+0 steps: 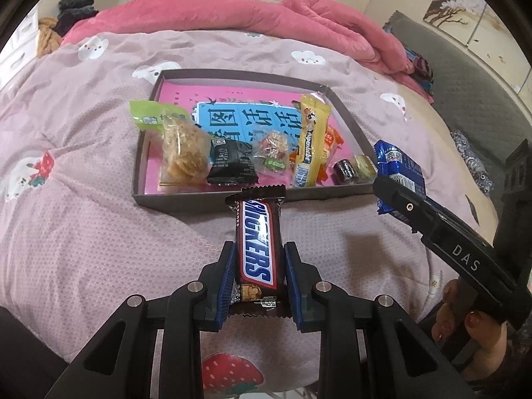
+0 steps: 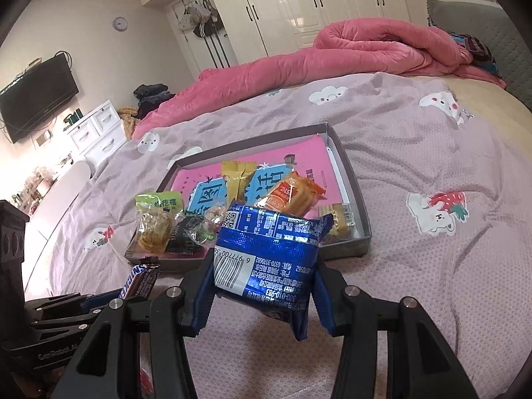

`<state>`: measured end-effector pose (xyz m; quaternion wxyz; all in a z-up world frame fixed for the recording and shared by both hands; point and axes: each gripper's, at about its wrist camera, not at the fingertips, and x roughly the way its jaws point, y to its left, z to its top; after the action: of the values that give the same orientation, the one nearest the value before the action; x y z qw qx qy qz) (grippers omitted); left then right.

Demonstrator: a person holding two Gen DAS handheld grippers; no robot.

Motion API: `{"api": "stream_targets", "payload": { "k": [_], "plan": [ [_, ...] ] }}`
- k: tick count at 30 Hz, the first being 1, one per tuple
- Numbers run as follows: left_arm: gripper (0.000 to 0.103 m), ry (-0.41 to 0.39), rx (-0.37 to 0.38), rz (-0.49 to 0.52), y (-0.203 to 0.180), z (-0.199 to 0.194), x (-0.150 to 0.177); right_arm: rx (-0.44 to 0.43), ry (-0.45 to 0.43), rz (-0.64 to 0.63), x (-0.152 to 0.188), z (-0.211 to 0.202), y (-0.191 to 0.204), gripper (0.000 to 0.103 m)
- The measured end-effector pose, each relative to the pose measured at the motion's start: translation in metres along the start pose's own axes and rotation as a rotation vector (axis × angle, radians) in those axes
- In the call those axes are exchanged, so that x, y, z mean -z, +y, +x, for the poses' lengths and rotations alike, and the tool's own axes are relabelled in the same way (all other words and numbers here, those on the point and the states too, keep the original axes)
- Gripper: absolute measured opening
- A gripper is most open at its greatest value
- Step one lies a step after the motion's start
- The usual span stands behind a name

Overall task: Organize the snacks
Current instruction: 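Carry the Snickers bar over the tray with the left tool while the right tool carries the blue packet there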

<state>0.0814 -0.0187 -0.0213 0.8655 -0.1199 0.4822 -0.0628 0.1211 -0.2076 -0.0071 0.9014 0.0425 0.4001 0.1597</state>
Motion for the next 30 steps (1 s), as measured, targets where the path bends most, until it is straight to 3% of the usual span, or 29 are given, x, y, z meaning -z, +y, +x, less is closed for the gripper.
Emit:
{"api": "stream_targets", "payload": {
  "k": [14, 30],
  "plan": [
    [0.029, -0.095, -0.044, 0.015, -0.003, -0.014, -0.028, -0.032, -0.055, 0.036, -0.014, -0.008, -0.01, 0.051],
    [0.029, -0.107, -0.065, -0.014, 0.006, 0.01, -0.058, -0.017, -0.095, 0.04, -0.039, 0.0, -0.023, 0.051]
  ]
}}
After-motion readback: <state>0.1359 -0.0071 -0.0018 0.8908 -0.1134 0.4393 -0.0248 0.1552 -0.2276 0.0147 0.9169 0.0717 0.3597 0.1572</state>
